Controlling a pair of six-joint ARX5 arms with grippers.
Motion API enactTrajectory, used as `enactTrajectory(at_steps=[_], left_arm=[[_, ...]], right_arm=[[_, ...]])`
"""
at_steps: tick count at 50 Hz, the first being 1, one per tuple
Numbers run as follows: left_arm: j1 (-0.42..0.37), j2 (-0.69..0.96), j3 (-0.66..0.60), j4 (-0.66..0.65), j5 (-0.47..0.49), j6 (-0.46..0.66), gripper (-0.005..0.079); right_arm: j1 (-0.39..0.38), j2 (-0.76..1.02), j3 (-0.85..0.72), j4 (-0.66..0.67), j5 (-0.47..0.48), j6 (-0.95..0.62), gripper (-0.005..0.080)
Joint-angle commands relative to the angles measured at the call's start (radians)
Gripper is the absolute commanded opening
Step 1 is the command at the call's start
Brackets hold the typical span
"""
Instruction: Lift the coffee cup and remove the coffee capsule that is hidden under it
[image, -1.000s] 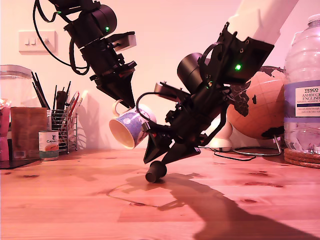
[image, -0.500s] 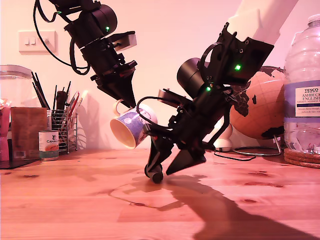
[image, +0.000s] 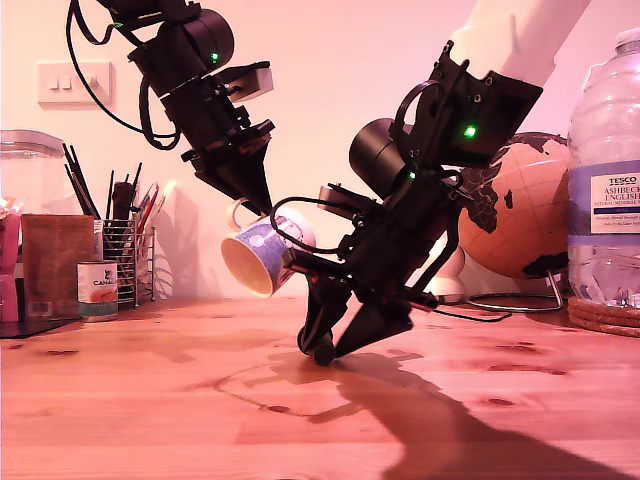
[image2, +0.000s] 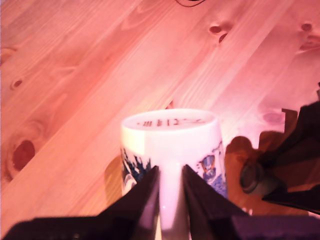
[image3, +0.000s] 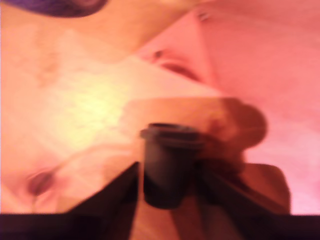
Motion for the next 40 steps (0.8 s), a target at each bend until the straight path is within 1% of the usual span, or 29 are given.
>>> enactTrajectory(at_steps=[1,6,8,15,19,26,33,40], left_arm=[[0.001,-0.024,0.016,0.023,0.009,-0.008,-0.002],[0.001,-0.024,0.016,0.023,0.009,-0.008,-0.002],[0.001,-0.024,0.016,0.023,0.009,-0.008,-0.002],[0.001,-0.024,0.016,0.023,0.009,-0.008,-0.002],[0.002,-0.024,0.016,0.023,0.009,-0.008,-0.002],[0.002,-0.024,0.016,0.023,0.009,-0.008,-0.002],[0.002,-0.024,0.016,0.023,0.009,-0.008,-0.002],[0.002,-0.024,0.016,0.024,0.009,-0.008,-0.002]], right_arm=[[0.016,0.016,0.026,0.001,-0.014,0.0,0.0174],[0.023,0.016,0.03,0.0,-0.018,0.0,0.007],[0.023,0.016,0.03,0.0,-0.018,0.0,0.005],[0.023,0.016,0.034,-0.001,-0.014,0.0,0.0048],[0.021,0.014,0.05,-0.025,-0.011,-0.008,0.0049],[0.004,0.003,0.076,-0.082,0.044,-0.04,0.0051],[-0.033,-0.014,0.088,-0.139,0.095,-0.074,0.0052],[-0.089,-0.032,0.088,-0.199,0.148,-0.083,0.0052]])
